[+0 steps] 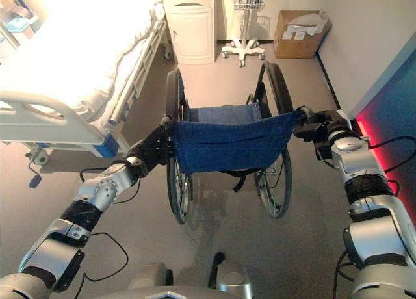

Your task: Push the wheelchair next to the bed

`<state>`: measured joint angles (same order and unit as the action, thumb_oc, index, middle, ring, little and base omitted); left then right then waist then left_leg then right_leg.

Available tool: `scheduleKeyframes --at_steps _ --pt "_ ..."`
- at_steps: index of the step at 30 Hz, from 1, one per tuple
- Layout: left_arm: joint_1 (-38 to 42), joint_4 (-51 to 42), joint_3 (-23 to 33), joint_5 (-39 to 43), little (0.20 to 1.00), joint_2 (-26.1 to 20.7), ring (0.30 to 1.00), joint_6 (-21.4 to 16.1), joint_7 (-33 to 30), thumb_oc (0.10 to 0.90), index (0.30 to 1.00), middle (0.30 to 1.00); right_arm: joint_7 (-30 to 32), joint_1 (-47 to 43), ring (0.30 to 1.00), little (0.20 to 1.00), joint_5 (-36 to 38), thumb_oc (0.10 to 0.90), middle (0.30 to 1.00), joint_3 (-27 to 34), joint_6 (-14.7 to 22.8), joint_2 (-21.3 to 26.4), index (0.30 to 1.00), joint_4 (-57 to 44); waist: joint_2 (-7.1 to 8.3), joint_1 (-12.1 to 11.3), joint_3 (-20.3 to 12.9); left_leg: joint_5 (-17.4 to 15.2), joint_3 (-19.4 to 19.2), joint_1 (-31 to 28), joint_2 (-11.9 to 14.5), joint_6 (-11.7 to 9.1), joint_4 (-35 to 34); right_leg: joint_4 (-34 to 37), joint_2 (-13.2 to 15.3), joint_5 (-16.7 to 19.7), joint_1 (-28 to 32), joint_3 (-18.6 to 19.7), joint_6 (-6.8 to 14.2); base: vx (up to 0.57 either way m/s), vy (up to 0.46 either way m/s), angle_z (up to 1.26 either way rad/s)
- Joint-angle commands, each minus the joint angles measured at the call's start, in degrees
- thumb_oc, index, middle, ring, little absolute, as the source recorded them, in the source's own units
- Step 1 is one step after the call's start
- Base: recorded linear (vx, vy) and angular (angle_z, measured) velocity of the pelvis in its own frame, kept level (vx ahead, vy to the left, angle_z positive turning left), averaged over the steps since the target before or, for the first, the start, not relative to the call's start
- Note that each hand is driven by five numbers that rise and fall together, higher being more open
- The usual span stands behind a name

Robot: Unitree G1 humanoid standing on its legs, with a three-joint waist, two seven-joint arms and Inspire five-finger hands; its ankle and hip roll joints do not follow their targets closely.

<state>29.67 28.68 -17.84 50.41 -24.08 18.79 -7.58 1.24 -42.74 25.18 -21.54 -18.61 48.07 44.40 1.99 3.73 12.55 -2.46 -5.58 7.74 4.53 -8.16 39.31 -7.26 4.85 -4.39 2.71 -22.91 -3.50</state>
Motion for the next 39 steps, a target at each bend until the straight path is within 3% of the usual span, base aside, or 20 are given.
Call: scheduleKeyframes --at_steps 1,2,4,5,7,8,11,13,14,15,16,17,18,20,22,24,27,32,35,39 --pt "3.24 -3.9 1.77 -2.1 0.3 -2.94 0.3 -9.74 0.84 0.4 0.3 0.3 -1.49 -9.41 0.3 0.3 -0.7 0.4 0.3 -6.66 7.86 -8.29 0.3 -9.59 1.08 -6.13 -3.98 2.42 -4.86 -4.15 -2.46 4.0 -9.1 0.36 0.27 1.59 1.75 6.71 5.29 0.31 -0.078 -0.09" --pt "4.57 -2.76 1.97 -1.51 0.3 -3.74 0.3 -10.03 1.08 0.4 0.3 0.3 -1.37 -11.05 0.3 0.3 -0.51 0.4 0.3 -7.08 6.89 -8.71 0.3 -8.99 0.43 -6.83 -3.72 3.2 -7.85 -3.28 -2.56 3.94 -16.72 0.88 -1.29 0.13 4.11 6.46 5.58 0.31 -0.045 -0.35" --pt "5.39 -1.43 1.65 -1.3 0.3 -3.86 0.3 -11.27 1.29 0.4 0.3 0.3 -0.61 -11.59 0.3 0.3 -0.13 0.4 0.3 -7.81 6.77 -9.18 0.3 -8.61 -1.05 -8.04 -4.32 6.28 -9.7 -0.86 -4.24 3.39 -28.47 1.94 -3.85 -0.97 6.66 6.54 5.91 0.43 -0.022 -0.33" --pt "5.25 -1.55 1.55 -1.11 0.3 -4.04 0.3 -11.57 1.28 0.4 0.3 0.3 -0.39 -11.32 0.3 0.3 -0.05 0.4 0.3 -7.98 6.93 -9.23 0.3 -8.67 -1.26 -8.33 -4.6 6.63 -9.68 0.06 -4.71 2.71 -31.19 2.29 -4.52 -2.16 8.16 7.21 6.19 0.45 -0.012 -0.04" --pt "3.91 -3.16 1.34 -0.21 0.3 -4.92 0.3 -12.38 1.09 0.4 0.3 0.3 0.05 -9.48 0.3 0.3 0.3 0.4 0.3 -8.01 7.86 -9.15 0.3 -9.5 -1.72 -9.89 -5.11 12.54 -10.98 2.05 -4.89 2.59 -39.65 3.91 -6.2 -3.36 11.87 8.14 6.01 0.42 -0.026 -0.03" --pt "3.27 -4.19 1.61 0.16 0.3 -5.27 0.3 -12.34 0.78 0.4 0.3 0.3 -0.57 -8.9 0.3 0.3 0.1 0.4 0.3 -7.65 8.27 -8.91 0.3 -9.53 -1.77 -10.56 -5.36 13.61 -10.28 3.18 -5.01 2.46 -39.85 4.01 -6.6 -4.27 12.92 8.73 5.82 0.35 -0.028 -0.22" --pt "2.66 -5.26 2.8 -0.24 0.3 -5.28 0.3 -11.87 0.28 0.4 0.3 0.3 -1.94 -8.72 0.3 0.3 -0.34 0.4 0.3 -7.41 8.81 -9.16 0.3 -8.91 -1.45 -11.29 -6.0 11.69 -10.5 3.49 -5.66 3.79 -37.84 3.42 -6.4 -5.46 13.18 9.37 5.91 0.26 0.001 -0.56" --pt "2.55 -5.19 3.47 -0.73 0.3 -5.44 0.3 -12.01 0.06 0.4 0.3 0.3 -2.69 -8.85 0.3 0.3 -1.14 0.4 0.3 -7.48 9.21 -10.16 0.3 -8.4 -1.13 -12.38 -6.56 9.3 -10.3 3.73 -5.89 5.4 -36.11 1.71 -5.17 -6.99 13.52 8.61 6.26 0.29 0.007 -0.68" --pt "2.94 -4.66 3.72 -1.49 0.3 -5.5 0.3 -11.88 0.2 0.4 0.3 0.3 -2.58 -8.47 0.3 0.3 -1.48 0.4 0.3 -7.29 9.47 -10.84 0.3 -8.08 -0.01 -13.1 -6.8 6.15 -9.4 3.51 -7.03 6.41 -34.09 -0.66 -3.13 -8.78 14.55 7.93 7.15 0.28 0.002 -0.41" --pt "3.19 -4.3 3.85 -1.76 0.3 -5.51 0.3 -11.92 0.22 0.4 0.3 0.3 -2.35 -8.26 0.3 0.3 -1.66 0.4 0.3 -7.16 9.52 -11.18 0.3 -7.92 0.27 -13.51 -6.92 5.35 -9.22 3.39 -7.29 7.08 -33.37 -1.66 -2.5 -8.75 14.78 7.37 7.46 0.42 0.062 -0.24" --pt "3.76 -3.58 4.04 -2.39 0.3 -5.5 0.3 -11.64 0.12 0.4 0.3 0.3 -2.09 -7.38 0.3 0.3 -2.21 0.4 0.3 -6.74 9.58 -11.78 0.3 -7.8 1.09 -14.3 -7.28 4.35 -8.38 2.5 -8.67 8.74 -33.03 -9.08 0.53 -3.83 13.69 5.67 10.36 0.29 0.107 -0.04" --pt "4.01 -3.27 4.02 -2.62 0.3 -5.43 0.3 -11.56 0.1 0.4 0.3 0.3 -2.07 -6.99 0.3 0.3 -2.49 0.4 0.3 -6.52 9.46 -11.81 0.3 -7.97 1.13 -14.24 -7.25 4.15 -8.13 1.6 -9.15 9.18 -33.3 -12.89 1.82 -1.81 12.4 5.53 11.41 0.32 0.183 0.09" --pt "4.52 -2.35 3.93 -3.14 0.3 -5.19 0.3 -11.54 0.08 0.4 0.3 0.3 -1.91 -5.92 0.3 0.3 -2.93 0.4 0.3 -5.93 9.28 -11.68 0.3 -8.56 0.03 -14.02 -7.1 4.75 -7.58 0.09 -8.8 10.01 -33.7 -20.12 3.61 2.83 9.99 5.04 11.8 0.25 0.173 0.19" --pt "4.91 -1.53 3.53 -3.09 0.3 -4.73 0.3 -11.69 -0.41 0.4 0.3 0.3 -1.7 -4.23 0.3 0.3 -2.86 0.4 0.3 -5.05 8.63 -11.05 0.3 -9.89 -0.81 -13.1 -6.65 4.15 -5.13 -2.88 -9.59 10.4 -34.1 -30.13 5.36 5.8 6.42 6.85 11.94 0.29 0.158 0.3" --pt "5.64 -0.21 3.29 -2.83 0.3 -4.13 0.3 -12.22 -0.66 0.4 0.3 0.3 -1.14 -3.57 0.3 0.3 -2.89 0.4 0.3 -4.88 8.51 -11.29 0.3 -10.1 -1.36 -11.9 -6.2 3.18 -3.12 -5.34 -10.1 10.87 -34.16 -34.71 5.86 7.38 3.09 8.8 11.63 0.26 0.083 0.52" --pt "6.04 0.92 3.37 -3.02 0.3 -3.4 0.3 -12.91 -1.01 0.4 0.3 0.3 -0.92 -3.72 0.3 0.3 -3.39 0.4 0.3 -4.8 8.44 -12.15 0.3 -9.79 -1.54 -11.24 -5.99 2.58 -1.68 -7.1 -10.57 11.19 -34.63 -32.74 6.45 6.48 1.08 8.94 11.09 0.23 -0.007 0.24" --pt "7.56 2.46 3.57 -3.88 0.3 -3.11 0.3 -13.78 -1.64 0.4 0.3 0.3 -1.02 -5.28 0.3 0.3 -3.35 0.4 0.3 -4.7 7.88 -12.97 0.3 -9.82 -1.87 -10.29 -5.55 1.72 -0.36 -9.53 -10.49 10.58 -35.12 -23.45 6.48 4.93 -1.61 8.1 10.61 0.19 -0.109 0.23" --pt "7.29 0.67 3.67 -3.89 0.3 -3.26 0.3 -15.21 -3.48 0.4 0.3 0.3 -0.48 -5.72 0.3 0.3 -2.29 0.4 0.3 -4.99 8.74 -11.67 0.3 -12.78 -0.72 -7.27 -4.4 -3.01 2.06 -13.46 -11.58 10.1 -35.25 -3.88 5.37 9.46 -9.76 7.97 12.2 0.18 -0.152 0.37" --pt "6.63 -0.43 3.28 -5.25 0.3 -2.46 0.3 -14.98 -3.92 0.4 0.3 0.3 -0.01 -6.58 0.3 0.3 -2.02 0.4 0.3 -4.77 8.08 -11.7 0.3 -13.09 0.4 -5.45 -4.19 -6.71 5.17 -16.09 -13.67 10.93 -34.98 5.29 4.25 14.99 -13.48 9.55 14.49 0.32 -0.174 0.46" --pt "6.01 -0.57 3.07 -6.15 0.3 -1.81 0.3 -15.09 -3.69 0.4 0.3 0.3 1.14 -5.89 0.3 0.3 -1.84 0.4 0.3 -3.8 7.33 -11.99 0.3 -12.99 0.13 -4.01 -4.47 -8.58 8.05 -18.48 -13.78 11.5 -34.62 5.31 3.02 15.77 -14.31 13.03 14.05 0.33 -0.199 0.93"
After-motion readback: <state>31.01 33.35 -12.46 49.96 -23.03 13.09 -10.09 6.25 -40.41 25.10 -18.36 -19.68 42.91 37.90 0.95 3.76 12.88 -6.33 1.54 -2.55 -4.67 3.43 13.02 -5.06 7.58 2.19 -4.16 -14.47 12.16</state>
